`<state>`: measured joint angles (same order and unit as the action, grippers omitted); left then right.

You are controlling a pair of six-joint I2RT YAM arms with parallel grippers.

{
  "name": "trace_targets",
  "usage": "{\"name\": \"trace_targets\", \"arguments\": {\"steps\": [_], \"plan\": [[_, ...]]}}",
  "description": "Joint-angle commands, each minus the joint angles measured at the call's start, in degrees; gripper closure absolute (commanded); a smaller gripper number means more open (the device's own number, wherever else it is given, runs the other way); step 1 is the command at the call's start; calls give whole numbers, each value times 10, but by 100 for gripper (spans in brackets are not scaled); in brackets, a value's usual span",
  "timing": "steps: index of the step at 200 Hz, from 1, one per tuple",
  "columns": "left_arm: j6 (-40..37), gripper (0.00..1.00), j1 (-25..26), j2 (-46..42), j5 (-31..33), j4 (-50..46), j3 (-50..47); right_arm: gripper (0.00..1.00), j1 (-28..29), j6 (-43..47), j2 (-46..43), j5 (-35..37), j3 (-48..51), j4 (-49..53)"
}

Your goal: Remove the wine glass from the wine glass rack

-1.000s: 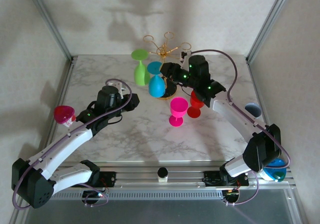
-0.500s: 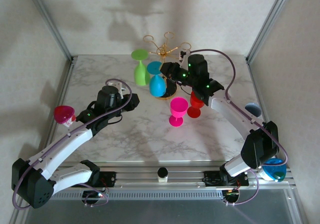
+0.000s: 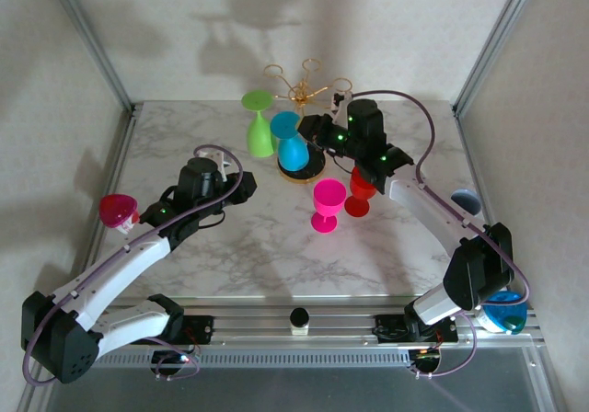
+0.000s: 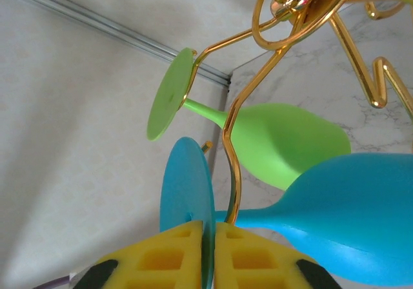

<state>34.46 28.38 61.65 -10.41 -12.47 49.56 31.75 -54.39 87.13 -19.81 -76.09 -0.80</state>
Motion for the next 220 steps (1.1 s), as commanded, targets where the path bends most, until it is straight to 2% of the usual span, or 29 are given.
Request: {"name": "trace_targets", "arguments": {"steps": [1, 26, 97, 170, 220], "plan": [[-4, 67, -6, -10, 12, 11, -4, 93, -7, -9, -1, -14, -9, -23], [-2, 68, -6, -11, 12, 11, -4, 100, -10, -19, 0, -22, -4, -34], [0, 67, -6, -19, 14, 10, -6, 100, -15, -43, -4, -41, -9, -50], [3, 67, -6, -25, 13, 11, -9, 100, -28, -109, 9, -66, -1, -113], [3, 67, -6, -28, 15, 11, -12, 100, -33, -103, 12, -58, -10, -101]]}}
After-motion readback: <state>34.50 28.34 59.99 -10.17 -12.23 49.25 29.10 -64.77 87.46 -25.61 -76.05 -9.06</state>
